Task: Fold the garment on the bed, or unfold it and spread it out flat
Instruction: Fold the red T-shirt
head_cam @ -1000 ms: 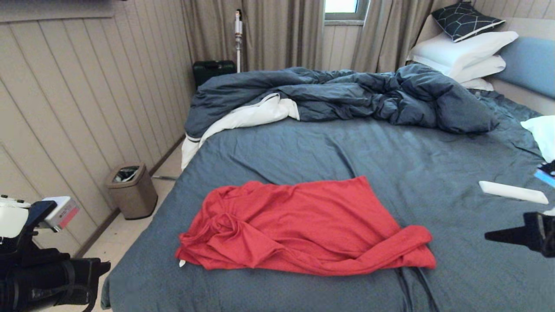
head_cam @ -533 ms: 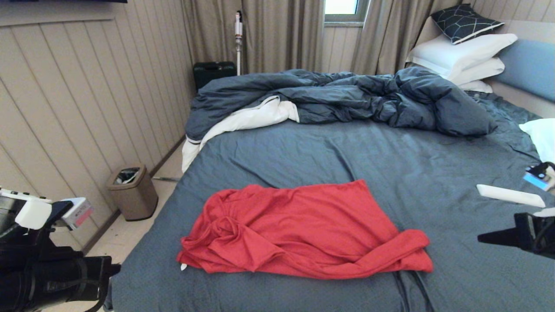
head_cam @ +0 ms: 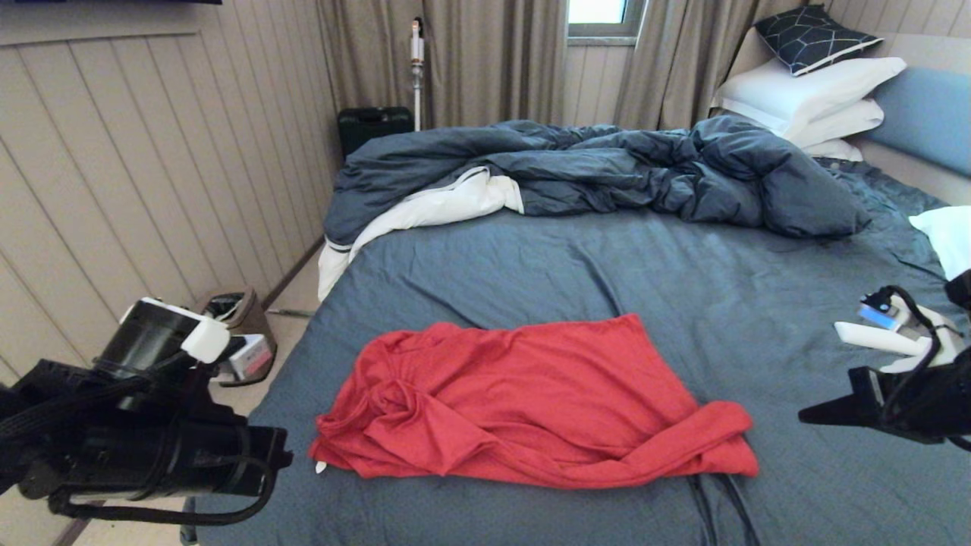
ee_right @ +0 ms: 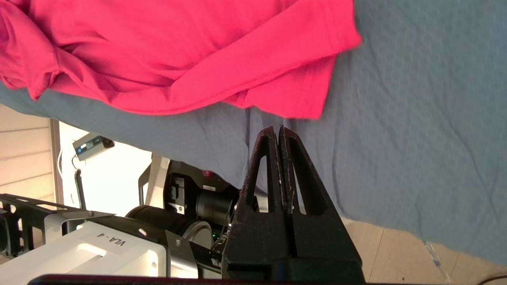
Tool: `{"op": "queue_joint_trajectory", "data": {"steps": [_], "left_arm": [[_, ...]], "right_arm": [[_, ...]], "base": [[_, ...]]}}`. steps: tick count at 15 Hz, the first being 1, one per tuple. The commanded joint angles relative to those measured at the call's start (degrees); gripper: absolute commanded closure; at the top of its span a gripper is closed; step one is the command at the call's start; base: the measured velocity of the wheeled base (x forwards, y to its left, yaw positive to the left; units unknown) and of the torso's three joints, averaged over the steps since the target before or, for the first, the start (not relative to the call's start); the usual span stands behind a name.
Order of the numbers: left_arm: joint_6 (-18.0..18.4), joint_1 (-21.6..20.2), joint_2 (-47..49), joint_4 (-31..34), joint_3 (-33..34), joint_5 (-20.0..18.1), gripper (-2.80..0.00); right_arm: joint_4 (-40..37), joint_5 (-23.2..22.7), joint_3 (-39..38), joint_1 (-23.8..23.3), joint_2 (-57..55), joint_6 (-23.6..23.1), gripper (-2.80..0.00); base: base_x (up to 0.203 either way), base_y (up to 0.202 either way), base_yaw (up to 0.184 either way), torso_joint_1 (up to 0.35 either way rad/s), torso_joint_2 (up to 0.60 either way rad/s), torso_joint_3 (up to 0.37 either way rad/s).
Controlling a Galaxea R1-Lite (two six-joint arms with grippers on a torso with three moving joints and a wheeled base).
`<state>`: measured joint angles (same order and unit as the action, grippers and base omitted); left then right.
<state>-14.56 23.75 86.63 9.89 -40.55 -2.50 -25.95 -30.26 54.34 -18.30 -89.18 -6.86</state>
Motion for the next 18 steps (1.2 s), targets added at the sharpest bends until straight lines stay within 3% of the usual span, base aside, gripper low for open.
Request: {"op": "queue_joint_trajectory", "data": {"steps": [1, 6, 10, 12, 18], "left_arm": [[0.05, 2.95, 5.68, 0.24, -3.28, 0.09, 0.0], [3.33, 11.57, 11.2, 1.56, -11.8, 1.11, 0.0], [9.83, 20.89, 13.53, 4.46, -14.21, 7.46, 0.0], [10.1, 21.35, 13.5, 5.05, -14.71, 9.48, -2.8], [18.11, 24.82, 19.41, 2.96, -15.9, 12.48, -2.8]], "right_arm": [[-0.15, -0.19, 1.41, 0.33, -3.08, -0.03, 0.0], [1.29, -0.14, 6.01, 0.46, -7.92, -0.07, 0.0], [1.31, -0.2, 8.77, 0.57, -9.47, -0.11, 0.0], [1.25, -0.24, 9.47, 0.37, -10.78, -0.08, 0.0], [1.17, -0.33, 9.11, 0.02, -10.75, 0.1, 0.0]], "base": [[0.0, 0.0, 0.0, 0.0, 0.0, 0.0], [0.0, 0.0, 0.0, 0.0, 0.0, 0.0], [0.0, 0.0, 0.0, 0.0, 0.0, 0.0], [0.0, 0.0, 0.0, 0.0, 0.0, 0.0], [0.0, 0.0, 0.0, 0.0, 0.0, 0.0]]}}
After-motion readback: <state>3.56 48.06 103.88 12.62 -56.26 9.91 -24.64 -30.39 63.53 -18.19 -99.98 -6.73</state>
